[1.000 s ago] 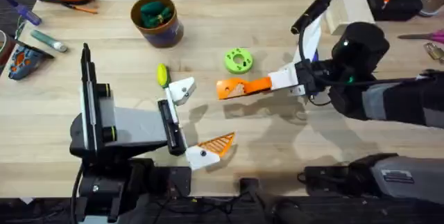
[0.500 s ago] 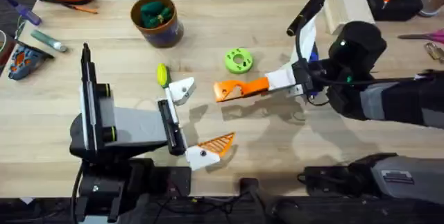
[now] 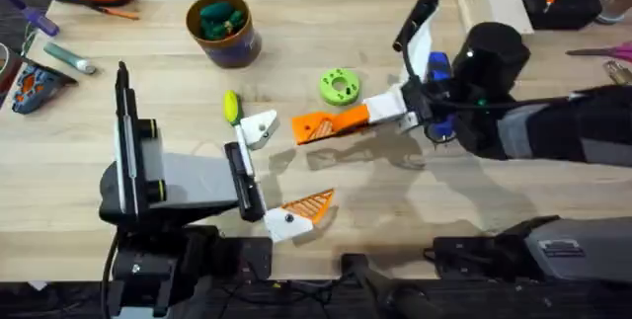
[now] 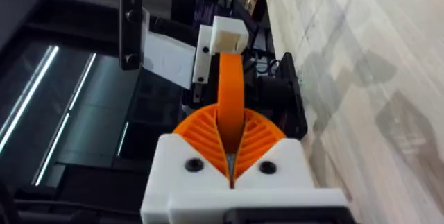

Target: Pick up the gripper from the table and insert it into the empty holder that is missing its gripper. Then pick up a screw, insert it into the mounting hole, and use the screwdriver to tighten it. Finally, clean up the table by picking up the vegetable and placing it into the bucket.

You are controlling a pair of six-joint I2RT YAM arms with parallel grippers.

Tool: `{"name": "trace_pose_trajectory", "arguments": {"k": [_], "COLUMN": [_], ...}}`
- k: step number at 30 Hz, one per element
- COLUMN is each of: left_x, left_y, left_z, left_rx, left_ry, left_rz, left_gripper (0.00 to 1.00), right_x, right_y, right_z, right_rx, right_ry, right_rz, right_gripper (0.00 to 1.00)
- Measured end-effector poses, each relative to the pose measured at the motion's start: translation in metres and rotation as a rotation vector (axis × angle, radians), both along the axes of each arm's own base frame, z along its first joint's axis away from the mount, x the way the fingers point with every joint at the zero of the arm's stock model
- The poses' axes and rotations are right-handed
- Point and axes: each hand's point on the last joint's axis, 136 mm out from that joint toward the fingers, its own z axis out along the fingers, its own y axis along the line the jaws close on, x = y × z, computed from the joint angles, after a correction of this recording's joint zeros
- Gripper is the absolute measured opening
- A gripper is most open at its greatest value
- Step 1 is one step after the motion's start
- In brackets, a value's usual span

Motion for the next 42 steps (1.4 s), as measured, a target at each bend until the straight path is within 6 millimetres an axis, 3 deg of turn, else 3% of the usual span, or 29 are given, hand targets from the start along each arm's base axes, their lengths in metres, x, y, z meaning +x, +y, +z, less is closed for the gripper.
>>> {"name": "trace_pose_trajectory", "arguments": {"k": [15,42], "left_x": [0.0,0.0], "left_y": [0.0,0.0], "left_z": [0.0,0.0], "left_rx": [0.0,0.0], "left_ry": [0.0,0.0], "left_rz": [0.0,0.0], "left_gripper": [0.987,0.986], "right_x": [-0.008,-0.001], "right_y": [0.016,0.026], "right_z": [-0.003,0.002], "right_rx": [-0.002,-0.008], "right_ry": [0.01,0.002], "right_rz": [0.068,0.038], "right_gripper": [0.012,0.012]}}
